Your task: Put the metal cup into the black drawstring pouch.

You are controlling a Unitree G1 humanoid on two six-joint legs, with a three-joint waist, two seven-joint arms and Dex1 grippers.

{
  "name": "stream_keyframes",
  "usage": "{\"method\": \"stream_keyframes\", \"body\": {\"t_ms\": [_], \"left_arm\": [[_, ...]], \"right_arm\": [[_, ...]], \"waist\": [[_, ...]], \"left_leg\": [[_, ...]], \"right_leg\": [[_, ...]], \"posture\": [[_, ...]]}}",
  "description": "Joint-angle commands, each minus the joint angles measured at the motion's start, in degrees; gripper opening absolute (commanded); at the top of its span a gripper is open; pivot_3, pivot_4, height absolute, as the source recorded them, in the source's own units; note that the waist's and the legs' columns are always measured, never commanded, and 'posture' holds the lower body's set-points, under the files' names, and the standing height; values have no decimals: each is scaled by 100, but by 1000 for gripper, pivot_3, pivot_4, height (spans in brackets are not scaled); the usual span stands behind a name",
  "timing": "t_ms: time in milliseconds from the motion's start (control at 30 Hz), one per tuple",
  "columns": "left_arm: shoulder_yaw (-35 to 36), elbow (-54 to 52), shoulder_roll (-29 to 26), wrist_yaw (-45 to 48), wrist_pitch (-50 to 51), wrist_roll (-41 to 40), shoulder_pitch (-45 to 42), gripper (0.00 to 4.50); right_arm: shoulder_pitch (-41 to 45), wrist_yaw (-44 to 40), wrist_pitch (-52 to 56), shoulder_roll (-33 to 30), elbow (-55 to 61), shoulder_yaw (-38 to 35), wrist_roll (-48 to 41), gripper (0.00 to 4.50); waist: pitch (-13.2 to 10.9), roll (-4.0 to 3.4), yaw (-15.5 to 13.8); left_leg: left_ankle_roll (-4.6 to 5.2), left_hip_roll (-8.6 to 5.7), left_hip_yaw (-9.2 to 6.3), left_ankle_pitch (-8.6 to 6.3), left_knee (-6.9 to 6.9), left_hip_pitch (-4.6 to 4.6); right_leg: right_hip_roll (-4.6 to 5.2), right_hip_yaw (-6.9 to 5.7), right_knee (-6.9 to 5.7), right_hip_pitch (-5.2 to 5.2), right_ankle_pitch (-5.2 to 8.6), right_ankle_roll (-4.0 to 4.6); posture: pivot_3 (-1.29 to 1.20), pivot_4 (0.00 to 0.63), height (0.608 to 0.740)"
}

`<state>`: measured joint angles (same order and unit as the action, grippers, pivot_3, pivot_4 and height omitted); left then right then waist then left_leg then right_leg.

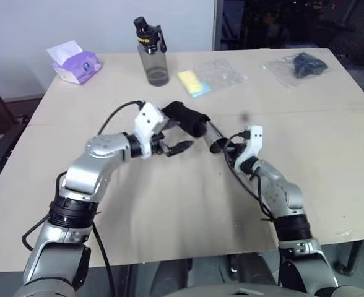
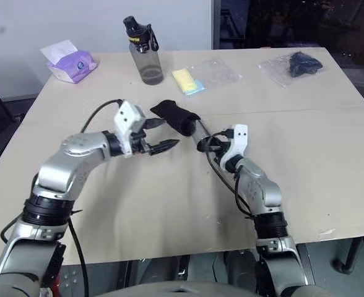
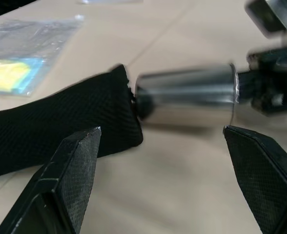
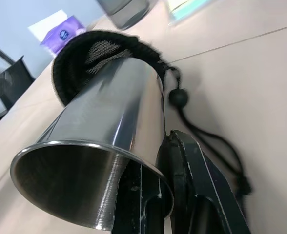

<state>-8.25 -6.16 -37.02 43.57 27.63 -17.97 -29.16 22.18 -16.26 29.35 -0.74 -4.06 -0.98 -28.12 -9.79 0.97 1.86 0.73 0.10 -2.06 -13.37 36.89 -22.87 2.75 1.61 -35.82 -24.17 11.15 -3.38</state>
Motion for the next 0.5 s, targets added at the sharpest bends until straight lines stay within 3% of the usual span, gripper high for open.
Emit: {"method": "stream_keyframes", "body": {"t_ms": [33,433,500], "left_arm": [[-167,156,341,-494,-233,576,-281,4160],[-319,2279,1399,-1411,-1357,1730,-1186,4160],[-216,2509,1518,-1525,-1523,1780,-1325,3633]], "right_arm": [[-138,-36,-110,-162,410,-116,75,0],[-398,33,-282,-237,514,-186,272,0],[-426,42,-290,-250,574,-203,283,0]], "waist": [[0,0,-8],[0,3,16],[0,4,12]], "left_leg": [[0,0,-1,0,2,0],[0,0,-1,0,8,1],[0,0,-1,0,10,0]], "right_leg": [[0,-1,-1,0,0,0],[-4,-3,-8,0,-1,-2],[-4,-2,-8,1,-1,-2]], "posture": [[0,150,740],[0,150,740],[0,150,740]]}}
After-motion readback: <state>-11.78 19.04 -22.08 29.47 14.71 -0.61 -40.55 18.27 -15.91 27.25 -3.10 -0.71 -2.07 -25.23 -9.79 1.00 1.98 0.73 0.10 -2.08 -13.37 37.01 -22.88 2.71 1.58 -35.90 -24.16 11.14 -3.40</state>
